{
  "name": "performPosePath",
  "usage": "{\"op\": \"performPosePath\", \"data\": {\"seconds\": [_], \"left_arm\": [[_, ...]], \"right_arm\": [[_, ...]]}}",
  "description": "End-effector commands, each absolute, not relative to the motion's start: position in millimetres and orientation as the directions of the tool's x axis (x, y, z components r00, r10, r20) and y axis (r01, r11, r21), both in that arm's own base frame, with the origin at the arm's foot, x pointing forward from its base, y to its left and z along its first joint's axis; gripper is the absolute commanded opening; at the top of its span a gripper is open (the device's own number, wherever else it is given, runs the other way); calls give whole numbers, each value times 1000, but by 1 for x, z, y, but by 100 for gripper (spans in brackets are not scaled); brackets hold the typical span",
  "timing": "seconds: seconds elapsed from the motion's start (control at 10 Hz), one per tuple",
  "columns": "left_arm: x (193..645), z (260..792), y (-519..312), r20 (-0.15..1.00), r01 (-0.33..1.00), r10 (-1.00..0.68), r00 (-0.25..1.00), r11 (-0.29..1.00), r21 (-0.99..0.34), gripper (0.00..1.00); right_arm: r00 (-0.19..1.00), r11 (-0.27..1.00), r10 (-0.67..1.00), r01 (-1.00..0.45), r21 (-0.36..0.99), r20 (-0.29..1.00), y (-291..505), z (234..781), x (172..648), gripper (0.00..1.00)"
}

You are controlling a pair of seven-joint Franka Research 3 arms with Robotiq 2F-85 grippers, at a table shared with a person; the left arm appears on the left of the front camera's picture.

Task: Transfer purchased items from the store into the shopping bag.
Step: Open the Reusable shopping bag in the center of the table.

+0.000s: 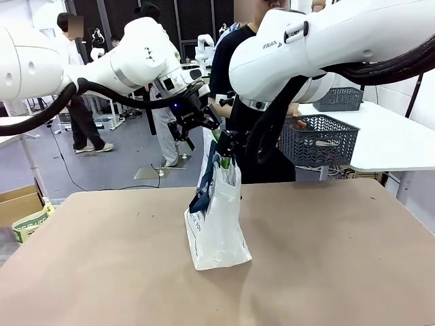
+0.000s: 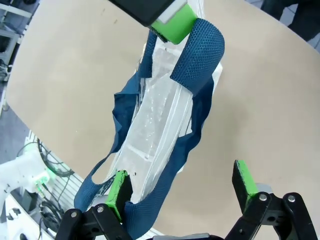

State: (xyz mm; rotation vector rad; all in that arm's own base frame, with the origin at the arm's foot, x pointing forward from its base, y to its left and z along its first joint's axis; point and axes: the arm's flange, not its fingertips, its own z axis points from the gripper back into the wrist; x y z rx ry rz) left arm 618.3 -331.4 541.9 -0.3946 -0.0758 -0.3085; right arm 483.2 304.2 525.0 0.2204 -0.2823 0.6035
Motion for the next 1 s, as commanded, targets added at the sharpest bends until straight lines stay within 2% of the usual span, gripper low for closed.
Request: {"op": "performPosePath", "data": {"seconds": [0.0, 0.3, 0.4, 0.5, 0.9], "left_arm": [[620, 544, -338, 125, 294, -266, 956, 882, -369, 100], [614, 537, -327, 110, 320, -301, 947, 892, -319, 100], [611, 536, -315, 126, 368, -346, 930, 864, -344, 100], [609, 534, -306, 166, 447, -414, 895, 838, -315, 92], [605, 537, -298, 184, 424, -382, 906, 835, -350, 14]], "right_arm": [[786, 795, 534, -592, 129, 312, 304, 520, 484, 100], [788, 801, 528, -586, 124, 317, 304, 521, 484, 100], [781, 801, 525, -587, 112, 337, 303, 521, 484, 100], [724, 754, 563, -648, 111, 399, 301, 522, 482, 100], [723, 733, 576, -663, 149, 382, 303, 522, 478, 21]]}}
